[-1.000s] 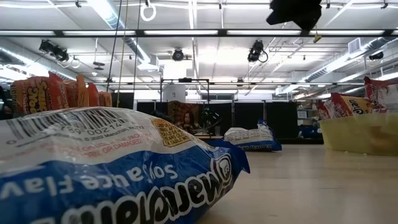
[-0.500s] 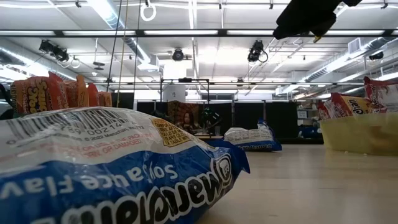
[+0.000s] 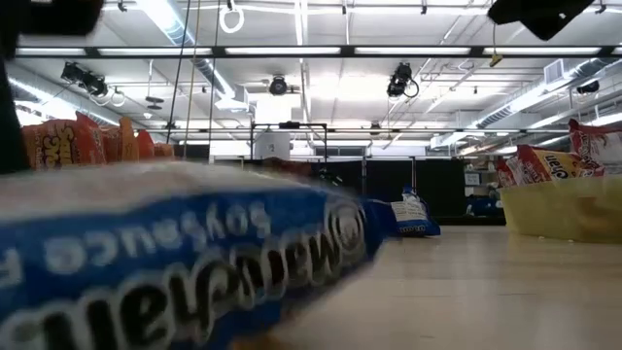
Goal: Sort Maruchan noodles
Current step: Put the blue noodle pack into the white bin
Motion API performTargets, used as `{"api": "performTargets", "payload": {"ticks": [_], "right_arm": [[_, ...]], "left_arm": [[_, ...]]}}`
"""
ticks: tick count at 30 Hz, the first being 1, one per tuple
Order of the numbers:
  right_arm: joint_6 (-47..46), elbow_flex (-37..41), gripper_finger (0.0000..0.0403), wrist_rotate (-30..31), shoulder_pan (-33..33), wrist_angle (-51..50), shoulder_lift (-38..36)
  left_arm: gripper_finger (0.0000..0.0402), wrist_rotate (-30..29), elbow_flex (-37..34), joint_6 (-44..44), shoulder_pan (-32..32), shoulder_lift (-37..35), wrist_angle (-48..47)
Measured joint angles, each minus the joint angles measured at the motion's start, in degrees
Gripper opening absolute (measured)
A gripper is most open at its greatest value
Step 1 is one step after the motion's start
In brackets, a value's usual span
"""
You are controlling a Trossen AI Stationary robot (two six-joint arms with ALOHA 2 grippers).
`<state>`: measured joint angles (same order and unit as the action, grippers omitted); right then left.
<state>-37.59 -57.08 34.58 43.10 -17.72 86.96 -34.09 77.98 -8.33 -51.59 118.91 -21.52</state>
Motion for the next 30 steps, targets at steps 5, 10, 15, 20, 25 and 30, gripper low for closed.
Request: {"api": "performTargets", "payload": {"ticks": [5, 10, 15, 20, 25, 30], "right_arm": [[0.1, 0.0, 0.0132, 0.9, 1.1, 0.1, 0.1], [3.3, 0.0, 0.0132, 3.4, 1.0, -0.1, 0.1], [4.7, 0.0, 0.0132, 4.8, 0.9, 0.2, 0.1], [4.6, 0.0, 0.0132, 4.7, 1.3, 0.3, 0.1], [4.6, 0.0, 0.0132, 4.8, 1.7, 0.6, 0.1], [5.9, 0.0, 0.0132, 5.0, 1.8, 0.6, 0.1]], "left_arm": [[0.0199, 5.8, 6.9, -7.4, -0.3, -1.5, -10.6], [0.0199, 6.9, 6.8, -5.0, -2.3, 0.7, -12.5], [0.0199, 1.0, 6.9, 1.9, -2.8, 3.7, -12.1], [0.0199, -0.8, 7.2, 4.2, -1.8, 5.4, -12.0], [0.0184, -5.9, 6.9, 1.3, 0.7, 5.7, -11.9], [0.0116, -6.0, 6.9, 0.1, 4.1, 6.5, -10.7]]}}
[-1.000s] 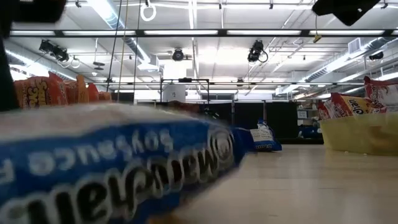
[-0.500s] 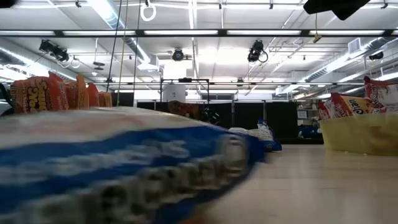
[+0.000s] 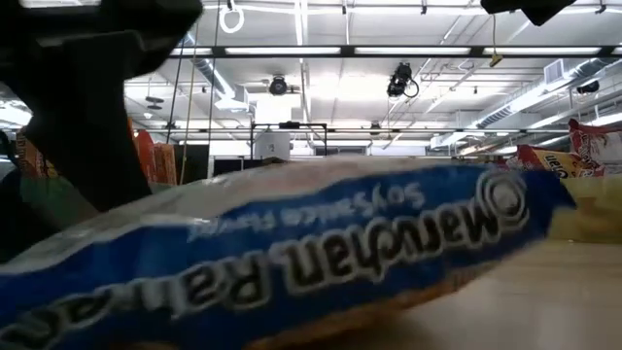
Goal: Sort Maruchan noodles
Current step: Put the blue noodle pack into the white bin
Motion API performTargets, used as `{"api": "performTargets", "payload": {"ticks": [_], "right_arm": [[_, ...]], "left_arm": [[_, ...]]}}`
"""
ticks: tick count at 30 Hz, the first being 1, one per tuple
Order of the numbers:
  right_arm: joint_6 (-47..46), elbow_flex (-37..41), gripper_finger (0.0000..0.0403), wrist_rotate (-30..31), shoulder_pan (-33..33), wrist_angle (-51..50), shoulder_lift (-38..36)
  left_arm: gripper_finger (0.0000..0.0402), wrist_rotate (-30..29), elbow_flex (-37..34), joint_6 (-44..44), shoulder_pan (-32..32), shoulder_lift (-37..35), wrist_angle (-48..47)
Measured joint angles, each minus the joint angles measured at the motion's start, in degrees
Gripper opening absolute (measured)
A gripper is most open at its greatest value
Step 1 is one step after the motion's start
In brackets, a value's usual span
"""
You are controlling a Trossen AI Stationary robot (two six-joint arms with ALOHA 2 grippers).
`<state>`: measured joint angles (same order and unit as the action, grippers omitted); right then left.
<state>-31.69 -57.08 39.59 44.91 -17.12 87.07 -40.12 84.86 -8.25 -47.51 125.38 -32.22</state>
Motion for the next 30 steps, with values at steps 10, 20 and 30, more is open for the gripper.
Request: {"api": "performTargets", "payload": {"ticks": [10, 20, 30], "right_arm": [[10.3, 0.0, 0.0132, 0.0, -0.4, 3.7, 0.0], [26.2, -3.7, 0.0169, -2.0, -4.7, 8.0, 0.0], [33.5, -7.3, 0.0275, -11.1, -13.0, -2.1, 0.0]], "left_arm": [[0.0007, 11.8, 0.0, -4.0, 9.5, -7.3, 2.0], [0.0004, 37.1, 0.0, -26.7, 27.2, -20.0, 0.5], [0.0010, 49.7, 0.0, -28.6, 36.0, -20.2, 3.1]]}}
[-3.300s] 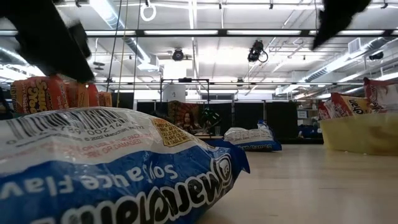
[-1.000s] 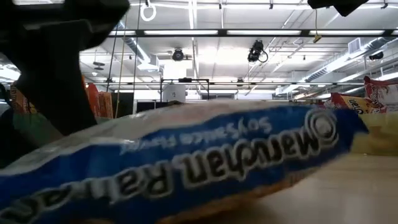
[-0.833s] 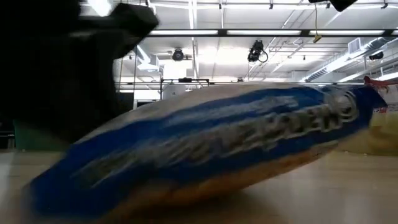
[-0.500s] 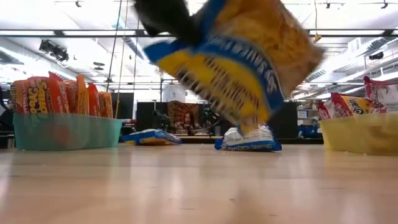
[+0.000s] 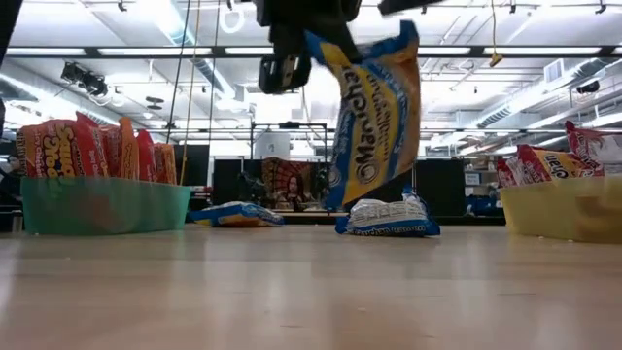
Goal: Sort Maruchan noodles
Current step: Put the blue noodle pack into the white bin
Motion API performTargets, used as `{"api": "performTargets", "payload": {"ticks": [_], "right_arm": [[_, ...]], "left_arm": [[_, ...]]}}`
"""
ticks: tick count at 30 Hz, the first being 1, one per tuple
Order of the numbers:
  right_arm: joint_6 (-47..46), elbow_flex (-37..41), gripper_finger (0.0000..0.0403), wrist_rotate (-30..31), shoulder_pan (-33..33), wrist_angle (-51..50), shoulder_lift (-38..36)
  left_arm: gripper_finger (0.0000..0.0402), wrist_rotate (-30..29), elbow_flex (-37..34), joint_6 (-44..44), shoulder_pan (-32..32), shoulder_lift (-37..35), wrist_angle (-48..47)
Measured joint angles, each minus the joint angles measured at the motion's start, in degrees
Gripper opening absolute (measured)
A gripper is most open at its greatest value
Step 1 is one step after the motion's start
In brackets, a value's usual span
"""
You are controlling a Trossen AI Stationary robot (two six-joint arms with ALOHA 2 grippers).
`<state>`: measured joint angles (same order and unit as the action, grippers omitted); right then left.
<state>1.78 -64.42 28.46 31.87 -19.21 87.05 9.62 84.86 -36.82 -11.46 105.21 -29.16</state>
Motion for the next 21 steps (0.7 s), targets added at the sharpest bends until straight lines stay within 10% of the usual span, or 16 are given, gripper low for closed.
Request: {"api": "performTargets", "payload": {"ticks": [13, 21], "right_arm": [[15.2, 0.7, 0.0225, -12.8, -8.0, -1.2, 0.0], [15.1, 0.7, 0.0127, -17.0, -9.9, -1.7, 0.0]], "left_arm": [[0.0012, 2.9, 0.0, 2.8, 1.8, 0.0, 5.5], [0.0015, 3.2, 0.0, 6.0, 1.5, 0.0, 7.4]]}}
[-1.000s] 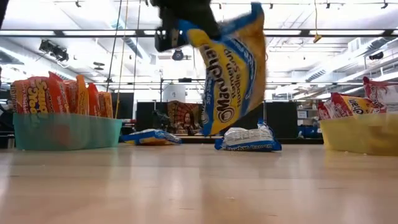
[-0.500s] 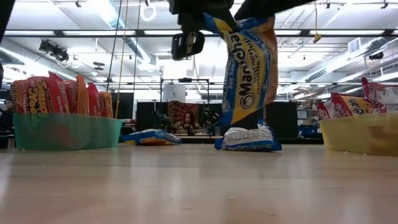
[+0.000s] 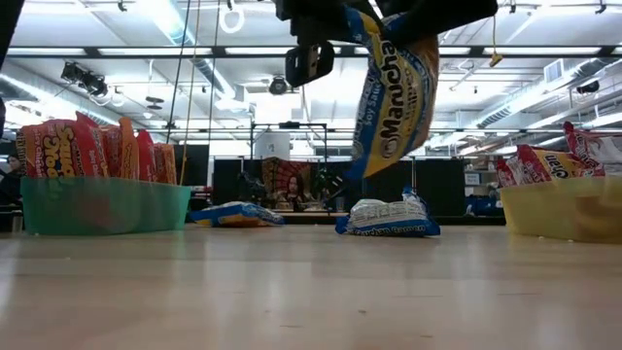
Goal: Sort Maruchan noodles
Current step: Put the blue noodle pack into the white bin
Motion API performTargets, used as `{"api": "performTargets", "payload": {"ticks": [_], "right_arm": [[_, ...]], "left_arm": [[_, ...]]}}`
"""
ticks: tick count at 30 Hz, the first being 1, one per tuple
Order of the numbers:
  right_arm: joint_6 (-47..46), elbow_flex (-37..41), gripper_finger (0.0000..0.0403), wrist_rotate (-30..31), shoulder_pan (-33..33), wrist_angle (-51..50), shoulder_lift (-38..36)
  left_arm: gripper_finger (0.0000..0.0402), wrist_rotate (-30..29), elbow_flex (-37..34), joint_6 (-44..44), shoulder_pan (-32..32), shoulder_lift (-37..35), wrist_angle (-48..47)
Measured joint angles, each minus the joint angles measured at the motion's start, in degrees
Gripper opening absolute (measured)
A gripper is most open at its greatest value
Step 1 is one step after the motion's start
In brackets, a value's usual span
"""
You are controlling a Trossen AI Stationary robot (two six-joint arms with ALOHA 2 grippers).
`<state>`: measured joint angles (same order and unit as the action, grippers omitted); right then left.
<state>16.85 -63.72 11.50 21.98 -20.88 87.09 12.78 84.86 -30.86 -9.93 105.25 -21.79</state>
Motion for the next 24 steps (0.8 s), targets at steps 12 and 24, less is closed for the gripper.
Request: {"api": "performTargets", "payload": {"ticks": [12, 24], "right_arm": [[-8.9, 0.1, 0.0028, -1.5, 2.0, -2.7, -0.5], [-56.0, -1.0, 0.0019, 1.8, 22.5, -23.2, -12.4]], "left_arm": [[0.0160, 2.6, 0.1, 3.5, -2.0, -7.8, 0.3], [0.0208, -21.3, 0.0, 15.9, -18.7, -14.5, -4.3]]}}
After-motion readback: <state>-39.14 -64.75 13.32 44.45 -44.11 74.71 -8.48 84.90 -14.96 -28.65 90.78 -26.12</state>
